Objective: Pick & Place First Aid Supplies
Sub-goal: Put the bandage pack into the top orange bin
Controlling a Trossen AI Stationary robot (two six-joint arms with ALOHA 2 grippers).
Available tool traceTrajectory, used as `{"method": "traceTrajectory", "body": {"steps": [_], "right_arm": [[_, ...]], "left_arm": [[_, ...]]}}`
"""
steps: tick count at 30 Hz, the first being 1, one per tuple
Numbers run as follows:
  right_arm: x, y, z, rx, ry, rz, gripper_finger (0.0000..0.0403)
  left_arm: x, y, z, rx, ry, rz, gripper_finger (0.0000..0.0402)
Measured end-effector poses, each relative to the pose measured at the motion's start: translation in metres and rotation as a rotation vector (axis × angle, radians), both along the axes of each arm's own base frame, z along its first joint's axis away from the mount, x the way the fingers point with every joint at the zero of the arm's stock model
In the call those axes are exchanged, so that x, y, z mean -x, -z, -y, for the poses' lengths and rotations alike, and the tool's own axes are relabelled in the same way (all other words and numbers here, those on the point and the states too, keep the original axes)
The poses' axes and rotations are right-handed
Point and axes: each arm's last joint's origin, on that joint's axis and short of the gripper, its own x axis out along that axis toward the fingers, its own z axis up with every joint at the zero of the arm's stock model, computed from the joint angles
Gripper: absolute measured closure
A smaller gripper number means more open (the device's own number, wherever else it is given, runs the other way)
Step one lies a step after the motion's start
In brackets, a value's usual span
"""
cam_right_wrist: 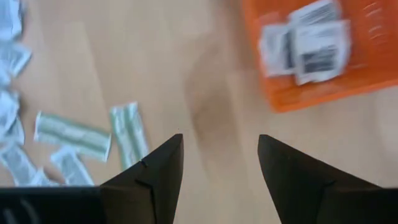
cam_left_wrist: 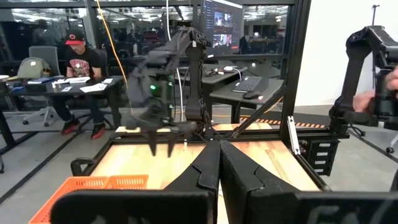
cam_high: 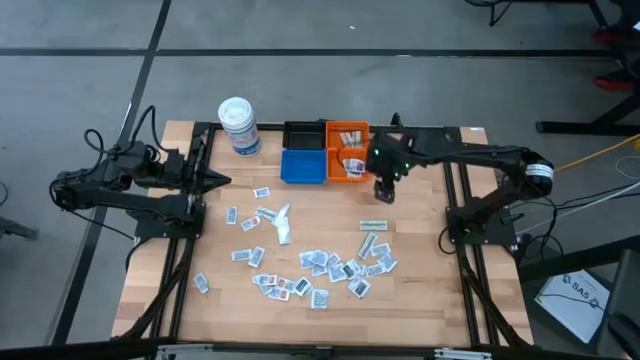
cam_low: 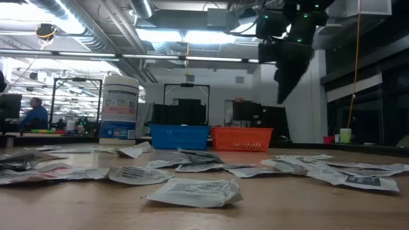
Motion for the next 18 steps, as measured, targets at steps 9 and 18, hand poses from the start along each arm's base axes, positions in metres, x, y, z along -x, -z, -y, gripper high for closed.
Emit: {"method": "traceTrajectory", "body": {"steps": [9, 18], "right_arm": [[0.014, 0.031, -0.051, -0.030, -0.128, -0.045, 0.0196], [0.021, 0.067, -0.078, -0.050, -0.185, -0.044, 0.0196]], "left_arm": [[0.000, 0.000, 0.000, 0.000, 0.000, 0.000, 0.0398], [0.000, 0.000, 0.000, -0.001, 0.000, 0.000, 0.0398]]}}
